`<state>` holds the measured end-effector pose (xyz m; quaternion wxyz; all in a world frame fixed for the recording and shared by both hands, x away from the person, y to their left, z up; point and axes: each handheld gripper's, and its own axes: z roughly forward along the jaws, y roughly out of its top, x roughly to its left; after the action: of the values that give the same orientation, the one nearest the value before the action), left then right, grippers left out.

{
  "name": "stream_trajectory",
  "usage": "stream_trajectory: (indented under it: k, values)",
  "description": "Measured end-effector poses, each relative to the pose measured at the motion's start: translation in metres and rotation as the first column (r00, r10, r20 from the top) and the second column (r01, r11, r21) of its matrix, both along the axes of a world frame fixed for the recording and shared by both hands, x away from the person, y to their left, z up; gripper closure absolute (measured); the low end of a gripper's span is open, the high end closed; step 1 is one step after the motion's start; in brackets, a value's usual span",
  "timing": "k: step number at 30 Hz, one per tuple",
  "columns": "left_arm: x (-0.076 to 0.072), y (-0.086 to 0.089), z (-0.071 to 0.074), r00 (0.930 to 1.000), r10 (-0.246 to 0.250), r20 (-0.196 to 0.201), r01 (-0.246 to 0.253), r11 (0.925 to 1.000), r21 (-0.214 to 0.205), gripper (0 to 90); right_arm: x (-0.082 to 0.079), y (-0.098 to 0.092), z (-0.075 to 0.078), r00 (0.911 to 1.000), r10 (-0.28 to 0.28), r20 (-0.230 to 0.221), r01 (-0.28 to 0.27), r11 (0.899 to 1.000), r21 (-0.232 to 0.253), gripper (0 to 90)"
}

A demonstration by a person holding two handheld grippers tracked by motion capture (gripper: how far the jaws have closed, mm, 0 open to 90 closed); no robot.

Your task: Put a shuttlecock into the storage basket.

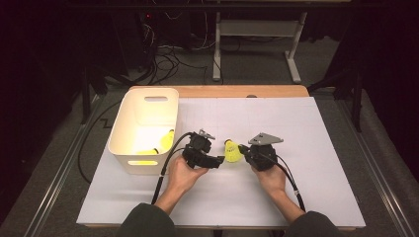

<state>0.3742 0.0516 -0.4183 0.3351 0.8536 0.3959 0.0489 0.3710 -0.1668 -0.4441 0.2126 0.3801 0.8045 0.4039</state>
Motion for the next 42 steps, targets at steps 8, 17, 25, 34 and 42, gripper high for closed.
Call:
stream_trajectory:
  k: [8,17,25,34,42]
  values:
    - [0.000,-0.005,-0.001,0.9999,-0.014,-0.004,0.014,0.9998,0.015,39.8,-0.004,0.014,0.001,0.9993,0.037,-0.003,-0.037,0.999,0.002,90.0]
    - [0.007,-0.005,-0.006,0.9999,0.009,-0.014,-0.008,0.9995,0.029,55.6,-0.007,0.021,0.003,0.9970,0.078,-0.004,-0.077,0.997,0.017,90.0]
    - [0.006,-0.007,-0.002,0.9993,0.031,0.018,-0.032,0.9968,0.073,75.6,-0.009,0.020,0.005,0.9942,0.107,-0.012,-0.107,0.994,0.028,90.0]
    - [0.008,-0.008,-0.002,0.9979,0.056,0.032,-0.058,0.9938,0.095,88.3,-0.013,0.021,0.005,0.9885,0.148,-0.033,-0.146,0.989,0.037,88.4]
    - [0.010,-0.012,-0.002,0.9977,0.055,0.038,-0.059,0.9923,0.109,88.7,-0.015,0.020,0.005,0.9875,0.147,-0.056,-0.144,0.988,0.052,72.1]
